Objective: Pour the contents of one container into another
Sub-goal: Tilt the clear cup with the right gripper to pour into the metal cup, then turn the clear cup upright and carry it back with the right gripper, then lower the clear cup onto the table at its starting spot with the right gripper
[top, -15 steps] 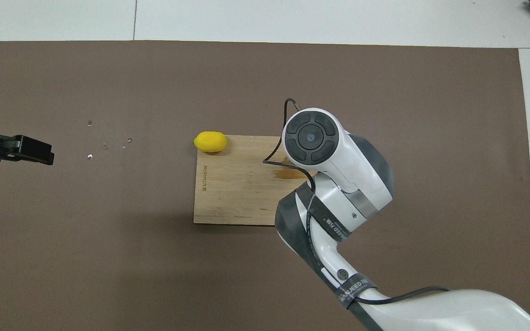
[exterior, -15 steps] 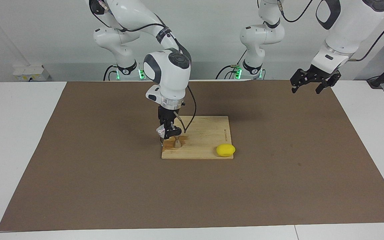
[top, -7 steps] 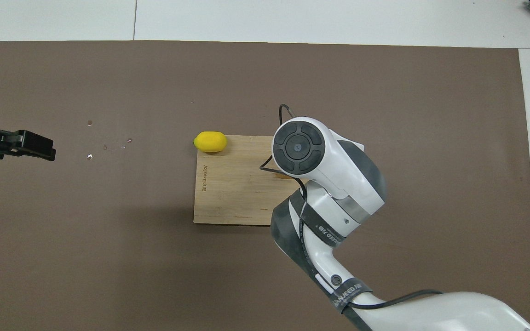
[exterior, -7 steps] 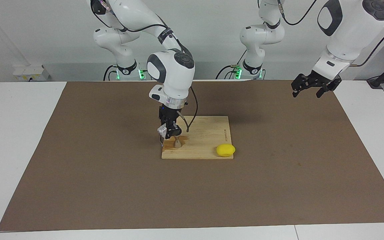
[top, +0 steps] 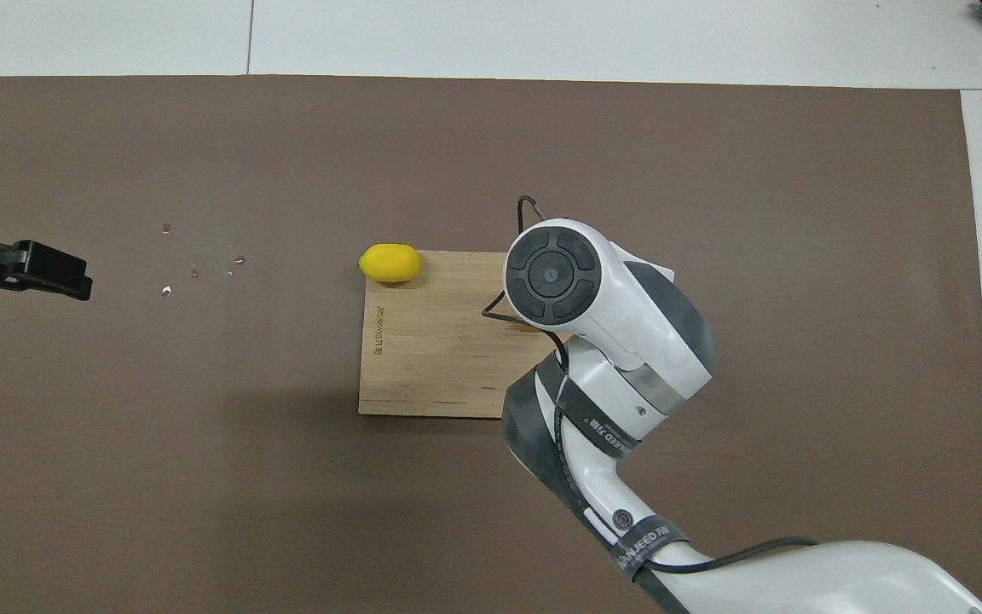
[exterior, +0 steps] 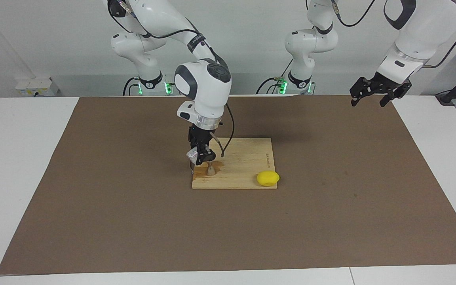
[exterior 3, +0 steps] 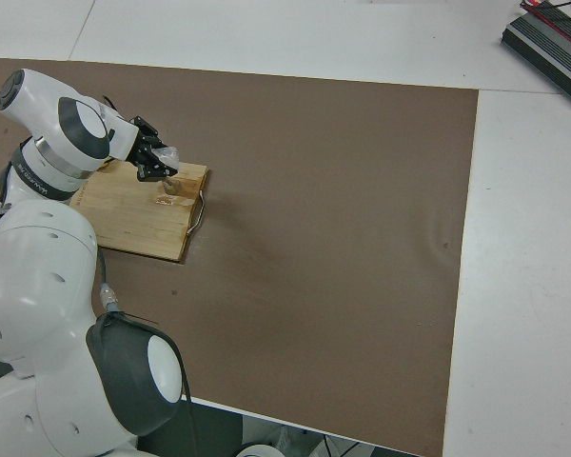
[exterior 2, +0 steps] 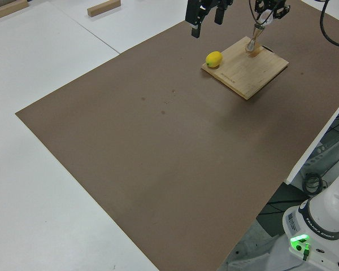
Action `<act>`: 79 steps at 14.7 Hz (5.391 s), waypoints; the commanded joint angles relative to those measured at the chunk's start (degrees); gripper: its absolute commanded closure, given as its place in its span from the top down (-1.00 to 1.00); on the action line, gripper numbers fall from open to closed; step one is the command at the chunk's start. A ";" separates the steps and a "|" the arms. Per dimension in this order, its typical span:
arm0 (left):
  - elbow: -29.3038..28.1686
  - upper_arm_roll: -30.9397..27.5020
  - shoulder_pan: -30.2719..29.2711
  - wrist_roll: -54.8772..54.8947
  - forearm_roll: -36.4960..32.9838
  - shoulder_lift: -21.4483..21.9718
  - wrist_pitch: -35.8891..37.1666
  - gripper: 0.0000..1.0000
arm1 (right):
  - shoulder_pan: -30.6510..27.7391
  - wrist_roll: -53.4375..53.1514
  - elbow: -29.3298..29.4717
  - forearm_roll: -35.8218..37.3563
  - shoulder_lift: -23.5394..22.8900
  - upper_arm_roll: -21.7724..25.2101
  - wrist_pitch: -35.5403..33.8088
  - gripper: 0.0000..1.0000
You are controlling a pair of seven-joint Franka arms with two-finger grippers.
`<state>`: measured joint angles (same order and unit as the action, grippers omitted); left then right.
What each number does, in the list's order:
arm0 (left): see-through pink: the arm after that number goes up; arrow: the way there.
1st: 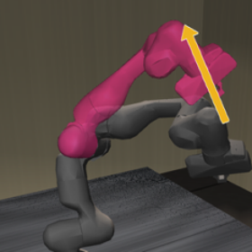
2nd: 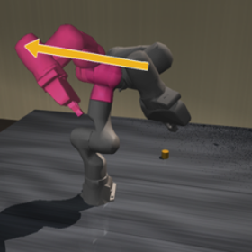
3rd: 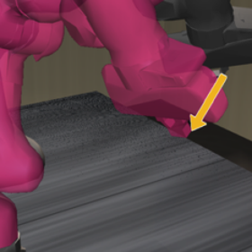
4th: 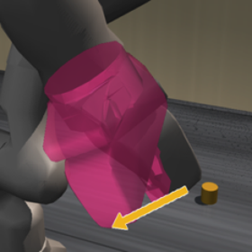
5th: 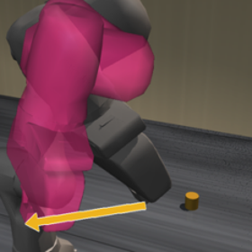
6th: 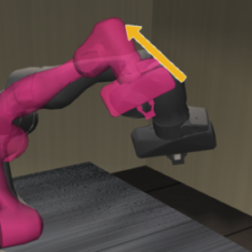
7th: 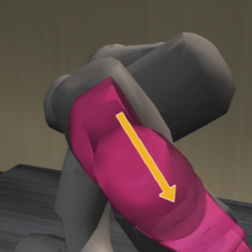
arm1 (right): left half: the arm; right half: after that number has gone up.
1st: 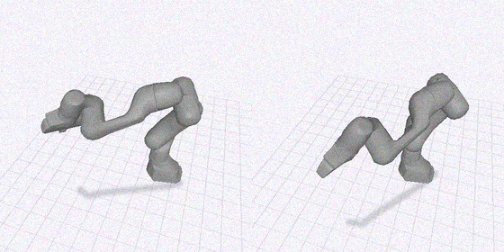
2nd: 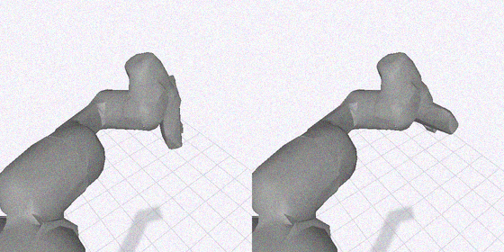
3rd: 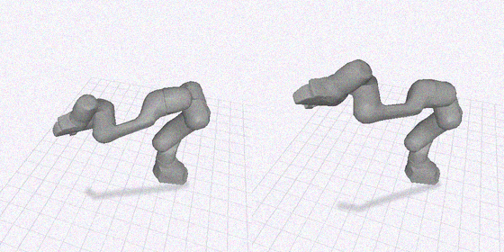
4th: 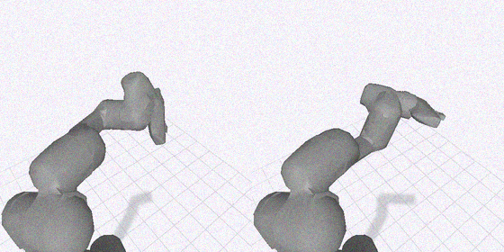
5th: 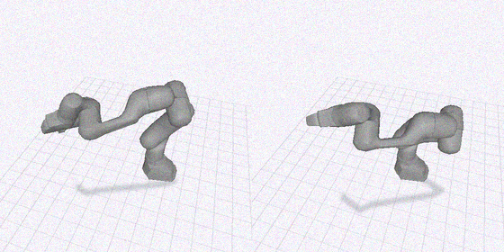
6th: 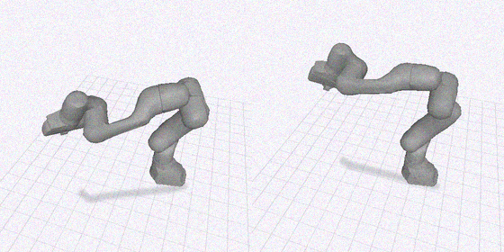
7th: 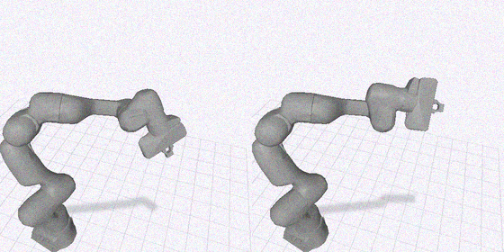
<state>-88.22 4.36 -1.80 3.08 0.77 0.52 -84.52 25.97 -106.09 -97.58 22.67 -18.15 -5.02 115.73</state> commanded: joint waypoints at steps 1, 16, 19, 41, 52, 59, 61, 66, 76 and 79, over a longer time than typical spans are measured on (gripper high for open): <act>0.15 -0.23 0.04 0.70 -0.16 0.98 0.23 1.00 | -0.74 -2.80 0.03 0.10 0.04 -0.34 0.37 -1.00; -1.87 -0.32 0.13 0.08 -0.16 2.21 0.58 1.00 | -6.10 -3.16 2.57 -15.36 -0.13 -0.16 0.02 -1.00; -1.70 -0.32 0.13 0.08 -0.16 2.21 0.58 1.00 | -9.34 -2.80 2.31 -21.42 0.04 -0.16 0.20 -1.00; -1.70 -0.32 0.13 0.08 -0.16 2.21 0.58 1.00 | -37.83 42.62 -25.19 -66.88 7.25 -0.07 7.76 -1.00; -1.87 -0.32 0.13 0.08 -0.16 2.21 0.58 1.00 | -42.49 53.45 -30.21 -71.54 6.55 0.01 7.85 -0.28; -1.70 -0.32 0.13 0.08 -0.16 2.21 0.58 1.00 | -42.40 53.27 -31.00 -69.53 6.72 0.45 7.94 0.97; -1.70 -0.32 0.13 0.08 -0.16 2.21 0.58 1.00 | -42.58 53.27 -30.91 -65.41 6.72 0.54 7.94 0.98; -1.70 -0.32 0.13 0.08 -0.16 2.21 0.58 1.00 | -45.64 53.45 -30.74 -62.57 7.16 0.63 7.58 0.98; -1.87 -0.32 0.13 0.08 -0.16 2.21 0.58 1.00 | -45.04 66.51 -26.44 -46.67 11.56 0.10 4.52 0.98; -1.70 -0.32 0.13 0.08 -0.16 2.21 0.58 1.00 | -44.51 74.43 -25.02 -42.82 11.64 -0.07 4.33 0.98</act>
<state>-88.67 4.32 -1.80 3.08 0.77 1.31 -84.39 -18.81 -36.83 -123.58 -23.26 -6.86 -4.87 121.20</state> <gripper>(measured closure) 0.000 0.004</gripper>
